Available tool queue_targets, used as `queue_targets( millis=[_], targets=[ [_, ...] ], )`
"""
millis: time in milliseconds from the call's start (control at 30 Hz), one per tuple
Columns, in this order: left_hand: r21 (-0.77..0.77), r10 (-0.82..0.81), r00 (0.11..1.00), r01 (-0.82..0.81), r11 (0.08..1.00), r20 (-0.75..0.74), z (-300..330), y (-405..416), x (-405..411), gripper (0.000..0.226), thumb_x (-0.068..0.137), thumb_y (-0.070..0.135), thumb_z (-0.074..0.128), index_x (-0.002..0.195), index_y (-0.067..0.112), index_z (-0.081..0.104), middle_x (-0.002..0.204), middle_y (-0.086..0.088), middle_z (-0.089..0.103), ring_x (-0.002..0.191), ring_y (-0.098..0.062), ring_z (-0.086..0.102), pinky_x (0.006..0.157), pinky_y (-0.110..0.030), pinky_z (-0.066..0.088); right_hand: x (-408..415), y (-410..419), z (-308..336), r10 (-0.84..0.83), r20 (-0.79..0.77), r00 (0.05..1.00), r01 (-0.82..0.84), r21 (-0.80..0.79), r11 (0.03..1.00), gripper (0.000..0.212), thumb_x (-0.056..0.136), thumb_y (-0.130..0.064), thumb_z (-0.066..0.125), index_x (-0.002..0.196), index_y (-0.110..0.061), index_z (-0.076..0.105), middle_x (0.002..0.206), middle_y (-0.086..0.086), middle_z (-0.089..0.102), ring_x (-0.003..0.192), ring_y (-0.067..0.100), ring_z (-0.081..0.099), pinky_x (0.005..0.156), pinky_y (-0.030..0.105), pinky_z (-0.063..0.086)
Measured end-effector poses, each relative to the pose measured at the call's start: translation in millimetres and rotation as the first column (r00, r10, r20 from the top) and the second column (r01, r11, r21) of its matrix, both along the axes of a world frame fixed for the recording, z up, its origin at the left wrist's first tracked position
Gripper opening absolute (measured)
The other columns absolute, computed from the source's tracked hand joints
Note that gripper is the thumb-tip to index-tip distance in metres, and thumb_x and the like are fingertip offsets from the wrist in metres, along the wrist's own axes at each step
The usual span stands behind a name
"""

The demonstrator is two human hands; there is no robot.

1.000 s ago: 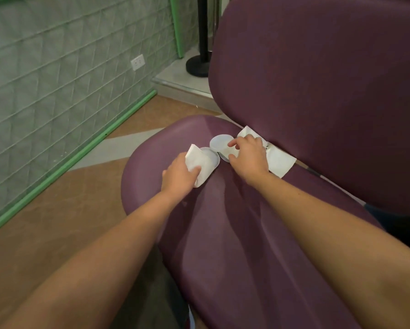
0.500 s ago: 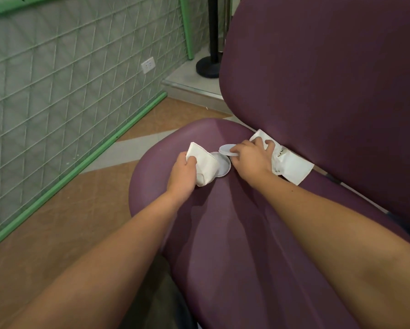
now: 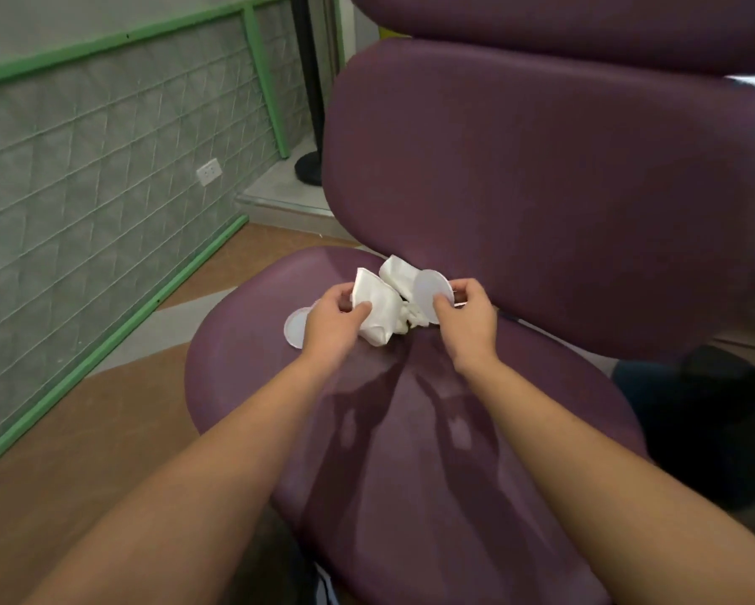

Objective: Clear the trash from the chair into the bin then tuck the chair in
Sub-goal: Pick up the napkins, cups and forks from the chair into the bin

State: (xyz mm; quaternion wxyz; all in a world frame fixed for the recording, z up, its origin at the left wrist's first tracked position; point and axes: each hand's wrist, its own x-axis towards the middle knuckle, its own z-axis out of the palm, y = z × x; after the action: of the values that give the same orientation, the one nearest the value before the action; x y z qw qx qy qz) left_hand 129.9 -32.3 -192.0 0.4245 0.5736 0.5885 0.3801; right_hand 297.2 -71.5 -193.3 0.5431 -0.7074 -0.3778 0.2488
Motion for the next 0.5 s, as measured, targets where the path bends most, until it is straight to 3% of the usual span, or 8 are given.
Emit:
queue_targets(
  millis=[100,233,367,500],
  targets=[
    [0.015,-0.130,0.990,0.131,0.991,-0.055,8,-18,34,0.036,0.086,0.019,0.070,0.120,0.017,0.061,0.099,0.004,0.064,0.081,-0.009,0.060,0.072,-0.018,0.045,30,-38,6,-0.084,-0.033,0.996,0.084,-0.006,0.996,0.010,0.083,-0.010,0.059,0.091,-0.016,0.058,0.078,-0.011,0.058,0.070,0.006,0.053,0.057,0.010,0.038],
    [-0.009,-0.288,0.954,0.288,0.958,-0.088,11,-49,86,0.041,0.081,0.018,0.076,0.120,0.016,0.061,0.096,0.002,0.067,0.078,-0.008,0.061,0.074,-0.020,0.046,65,-97,11,-0.198,-0.061,0.978,0.198,-0.012,0.980,0.012,0.083,-0.010,0.060,0.092,-0.017,0.056,0.079,-0.011,0.058,0.070,0.003,0.053,0.062,0.018,0.040],
    [-0.002,-0.434,0.893,0.437,0.900,-0.122,11,-92,149,0.045,0.077,0.017,0.079,0.117,0.022,0.058,0.088,0.009,0.063,0.074,0.004,0.056,0.061,-0.004,0.040,105,-161,9,-0.313,-0.042,0.949,0.312,-0.027,0.950,0.012,0.085,-0.010,0.060,0.095,-0.016,0.056,0.083,-0.010,0.058,0.071,0.002,0.053,0.058,0.010,0.039],
    [0.014,-0.539,0.832,0.545,0.838,-0.132,10,-135,209,0.056,0.074,0.017,0.081,0.122,0.026,0.054,0.087,0.006,0.061,0.075,0.002,0.054,0.061,-0.009,0.040,145,-219,2,-0.447,-0.046,0.894,0.446,-0.023,0.895,0.008,0.087,-0.013,0.062,0.091,-0.015,0.056,0.082,-0.007,0.059,0.072,0.005,0.054,0.060,0.013,0.039]
  ],
)
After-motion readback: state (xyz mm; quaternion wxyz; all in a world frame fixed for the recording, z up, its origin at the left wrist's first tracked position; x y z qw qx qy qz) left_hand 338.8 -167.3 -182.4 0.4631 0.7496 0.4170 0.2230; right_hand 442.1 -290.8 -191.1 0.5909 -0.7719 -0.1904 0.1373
